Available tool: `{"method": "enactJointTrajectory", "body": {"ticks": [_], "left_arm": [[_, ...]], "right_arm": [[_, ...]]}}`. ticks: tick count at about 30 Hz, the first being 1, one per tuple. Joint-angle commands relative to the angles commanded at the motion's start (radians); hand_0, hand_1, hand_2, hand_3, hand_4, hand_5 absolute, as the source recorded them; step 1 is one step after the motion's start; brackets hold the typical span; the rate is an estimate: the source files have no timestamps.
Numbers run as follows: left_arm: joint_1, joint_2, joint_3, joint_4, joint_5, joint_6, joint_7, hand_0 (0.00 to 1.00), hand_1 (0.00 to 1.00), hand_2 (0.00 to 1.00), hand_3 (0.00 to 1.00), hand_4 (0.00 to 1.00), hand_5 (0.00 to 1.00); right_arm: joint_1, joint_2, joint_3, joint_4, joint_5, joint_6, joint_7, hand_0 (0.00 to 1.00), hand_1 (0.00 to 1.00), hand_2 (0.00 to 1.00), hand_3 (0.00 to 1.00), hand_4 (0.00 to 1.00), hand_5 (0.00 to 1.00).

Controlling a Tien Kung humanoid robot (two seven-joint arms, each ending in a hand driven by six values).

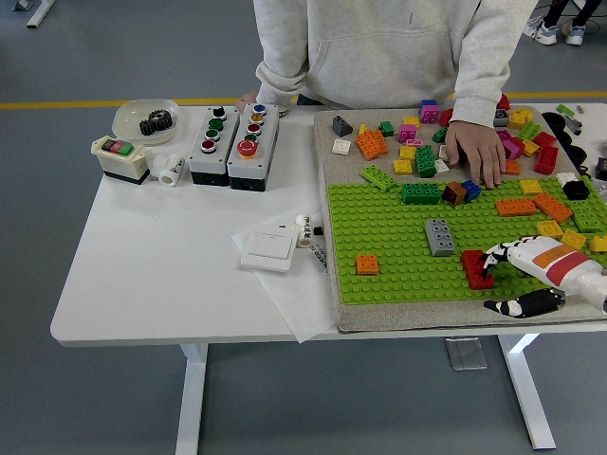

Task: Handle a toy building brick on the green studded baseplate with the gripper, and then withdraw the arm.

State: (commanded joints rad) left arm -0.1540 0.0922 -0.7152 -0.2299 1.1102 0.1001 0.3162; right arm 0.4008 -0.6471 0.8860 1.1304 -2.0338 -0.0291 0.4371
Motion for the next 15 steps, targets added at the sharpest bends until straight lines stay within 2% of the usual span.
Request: {"method": "enactJointTrajectory", "body": {"ticks": [8,15], "left_arm": [[0.002,0.0,-0.004,0.0,0.006,-0.002,0.002,0.728,0.733,0.743,0.6,0.667,0.607],[0.003,0.0,-0.005,0.0,0.008,-0.003,0.002,0.728,0.732,0.743,0.599,0.666,0.603]], "right_arm": [[0.001,-0.007,0.043,0.054,0.04,-0.004,0.013,0.732,0.694,0.716,0.609,0.818,0.541],[0.005,-0.011,0.06,0.061,0.059,-0.008,0.016,0.735,0.698,0.721,0.635,0.823,0.535]]}}
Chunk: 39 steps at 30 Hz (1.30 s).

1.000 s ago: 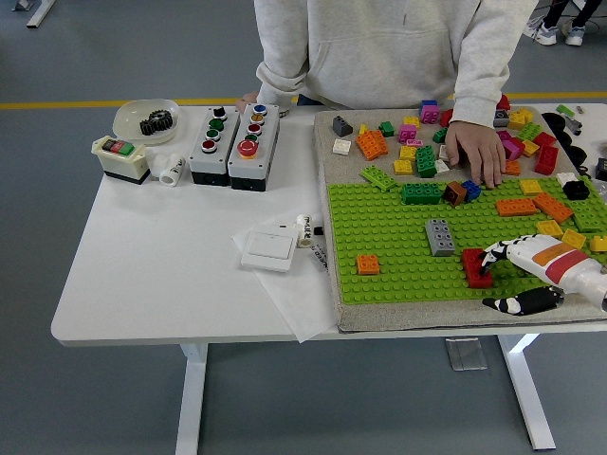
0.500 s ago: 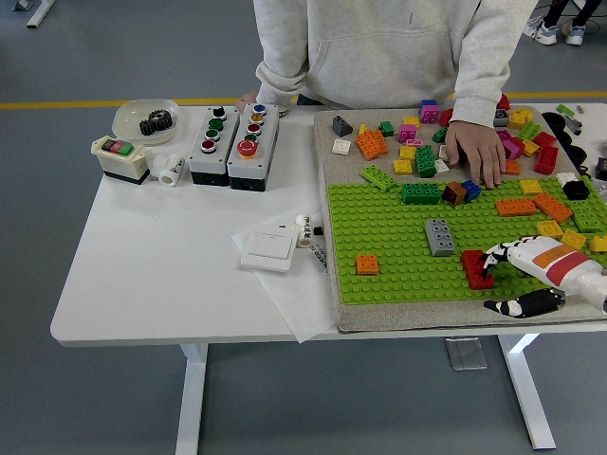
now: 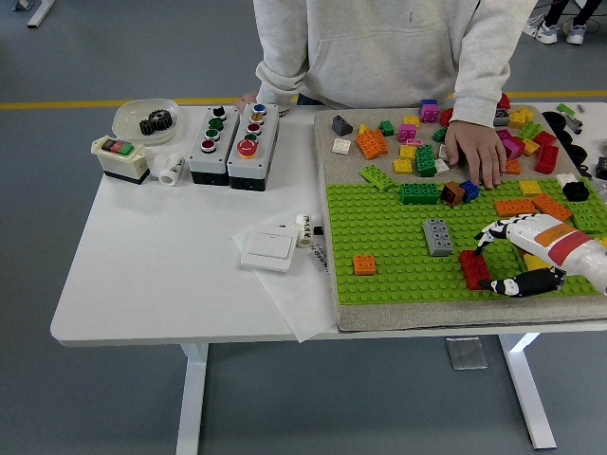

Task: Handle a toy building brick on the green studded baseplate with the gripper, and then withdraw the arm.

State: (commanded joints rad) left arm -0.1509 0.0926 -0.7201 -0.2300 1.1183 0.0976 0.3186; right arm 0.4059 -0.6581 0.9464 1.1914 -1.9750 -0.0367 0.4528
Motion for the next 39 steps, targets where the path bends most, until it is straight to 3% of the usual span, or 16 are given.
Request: {"method": "enactJointTrajectory", "body": {"ticks": [5,6,11,12,24,39], "left_arm": [[0.0,0.0,0.0,0.0,-0.001,0.001,0.0,0.728,0.732,0.743,0.599,0.666,0.603],[0.0,0.0,-0.001,0.0,0.0,0.001,0.0,0.728,0.732,0.743,0.599,0.666,0.603],[0.001,0.0,-0.002,0.0,0.002,-0.002,0.001,0.728,0.732,0.743,0.599,0.666,0.603],[0.001,0.001,-0.002,0.0,0.002,-0.002,0.001,0.728,0.732,0.742,0.599,0.666,0.605],[0.0,0.003,0.008,-0.002,-0.013,-0.002,0.001,0.732,0.732,0.742,0.599,0.667,0.605],[-0.002,0.008,0.007,-0.005,-0.005,-0.005,0.007,0.731,0.732,0.742,0.6,0.668,0.607]], "right_arm": [[0.017,-0.002,-0.013,0.014,0.059,-0.011,0.011,0.735,0.698,0.721,0.635,0.823,0.535],[0.022,-0.002,-0.017,0.013,0.068,-0.015,0.014,0.777,0.734,0.756,0.806,0.909,0.468],[0.096,0.005,-0.077,-0.014,0.092,-0.025,0.013,0.777,0.734,0.756,0.806,0.909,0.468],[0.11,0.008,-0.089,-0.023,0.088,-0.028,0.012,0.808,0.755,0.787,0.857,0.998,0.411],[0.264,0.105,-0.25,-0.193,0.022,-0.06,-0.016,0.813,0.764,0.794,0.866,0.998,0.393],[0.334,0.217,-0.298,-0.321,0.084,-0.033,-0.052,0.799,0.742,0.77,0.834,0.998,0.416]]}}
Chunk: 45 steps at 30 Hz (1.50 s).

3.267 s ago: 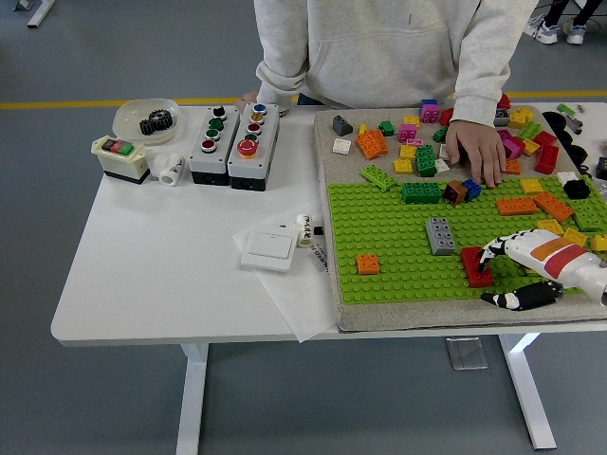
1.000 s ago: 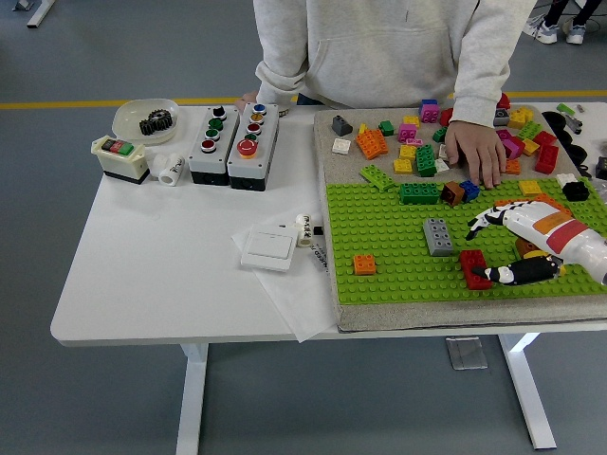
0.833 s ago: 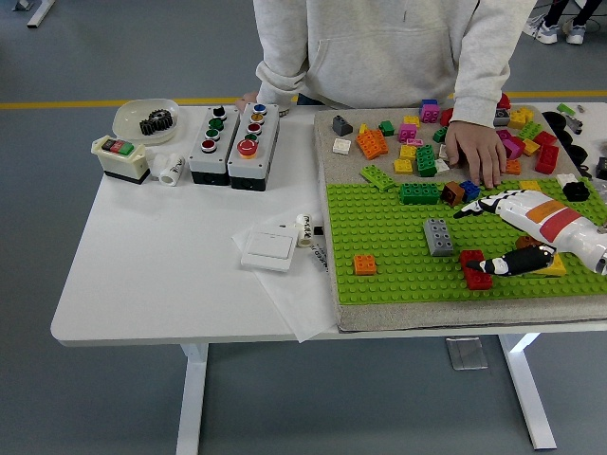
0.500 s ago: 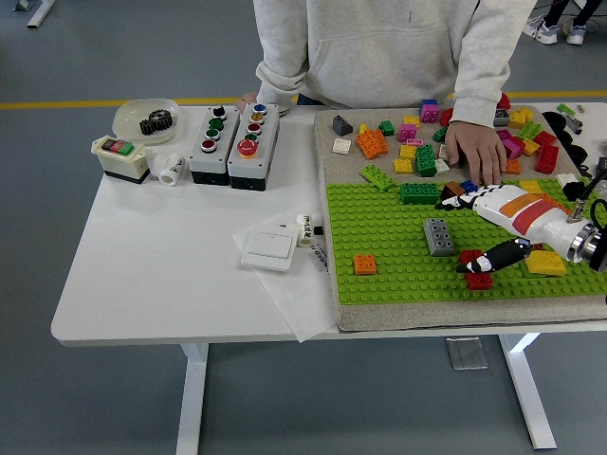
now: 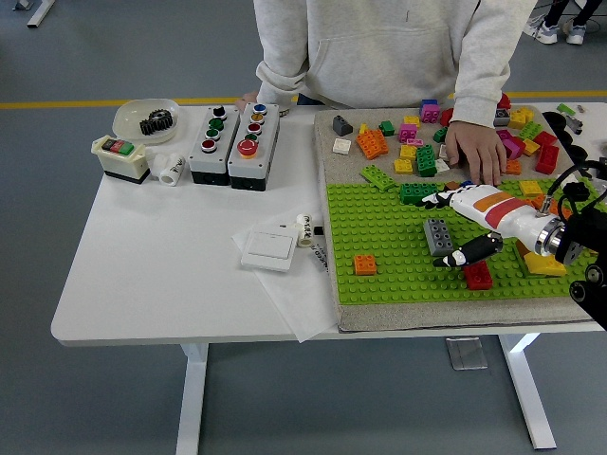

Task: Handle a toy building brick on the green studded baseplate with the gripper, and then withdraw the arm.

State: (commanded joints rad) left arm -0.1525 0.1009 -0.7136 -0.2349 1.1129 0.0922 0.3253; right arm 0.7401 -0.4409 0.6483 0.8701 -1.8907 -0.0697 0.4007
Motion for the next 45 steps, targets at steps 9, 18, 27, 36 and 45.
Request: {"method": "enactJointTrajectory", "body": {"ticks": [9,18,27,36,45], "left_arm": [[-0.002,0.003,0.003,-0.002,-0.001,-0.002,0.002,0.732,0.733,0.741,0.6,0.668,0.607],[-0.005,0.004,0.009,-0.004,-0.006,-0.002,0.002,0.732,0.73,0.74,0.6,0.669,0.608],[-0.012,0.005,0.017,-0.005,-0.013,-0.002,0.002,0.735,0.731,0.74,0.6,0.669,0.608],[-0.015,0.005,0.019,-0.006,-0.014,-0.001,0.002,0.735,0.73,0.741,0.601,0.67,0.608],[-0.017,0.005,0.019,-0.006,-0.013,0.0,0.002,0.736,0.73,0.741,0.6,0.671,0.609]], "right_arm": [[0.041,0.048,-0.028,-0.102,0.022,0.01,-0.006,0.785,0.718,0.739,0.802,0.998,0.43],[0.061,0.084,-0.042,-0.192,0.043,0.0,-0.005,0.781,0.699,0.725,0.785,0.992,0.441],[0.066,0.092,-0.049,-0.226,0.044,-0.009,0.0,0.768,0.688,0.715,0.778,0.98,0.44],[0.069,0.093,-0.057,-0.24,0.033,-0.017,0.003,0.751,0.669,0.692,0.71,0.946,0.448],[0.071,0.098,-0.066,-0.25,0.029,-0.026,0.008,0.752,0.667,0.693,0.707,0.94,0.449]]}}
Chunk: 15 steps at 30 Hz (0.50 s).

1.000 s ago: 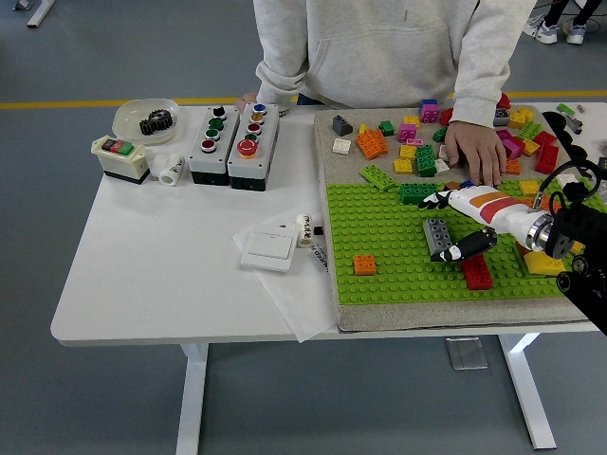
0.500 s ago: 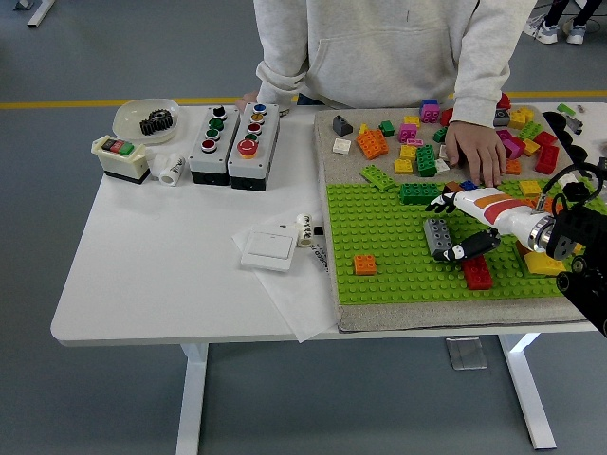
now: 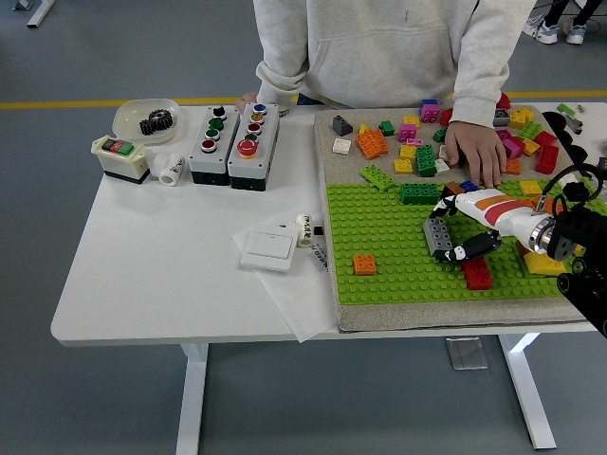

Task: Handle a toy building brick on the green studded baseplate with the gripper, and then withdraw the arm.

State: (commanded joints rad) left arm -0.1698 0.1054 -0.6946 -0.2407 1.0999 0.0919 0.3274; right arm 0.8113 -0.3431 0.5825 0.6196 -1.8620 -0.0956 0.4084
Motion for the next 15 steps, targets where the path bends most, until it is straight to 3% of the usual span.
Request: {"method": "enactJointTrajectory", "body": {"ticks": [15], "left_arm": [[-0.005,0.001,0.004,-0.001,-0.002,0.0,0.001,0.738,0.73,0.741,0.6,0.67,0.605]], "right_arm": [[0.003,0.006,-0.011,-0.018,-0.003,-0.015,0.005,0.75,0.664,0.692,0.69,0.915,0.448]]}}
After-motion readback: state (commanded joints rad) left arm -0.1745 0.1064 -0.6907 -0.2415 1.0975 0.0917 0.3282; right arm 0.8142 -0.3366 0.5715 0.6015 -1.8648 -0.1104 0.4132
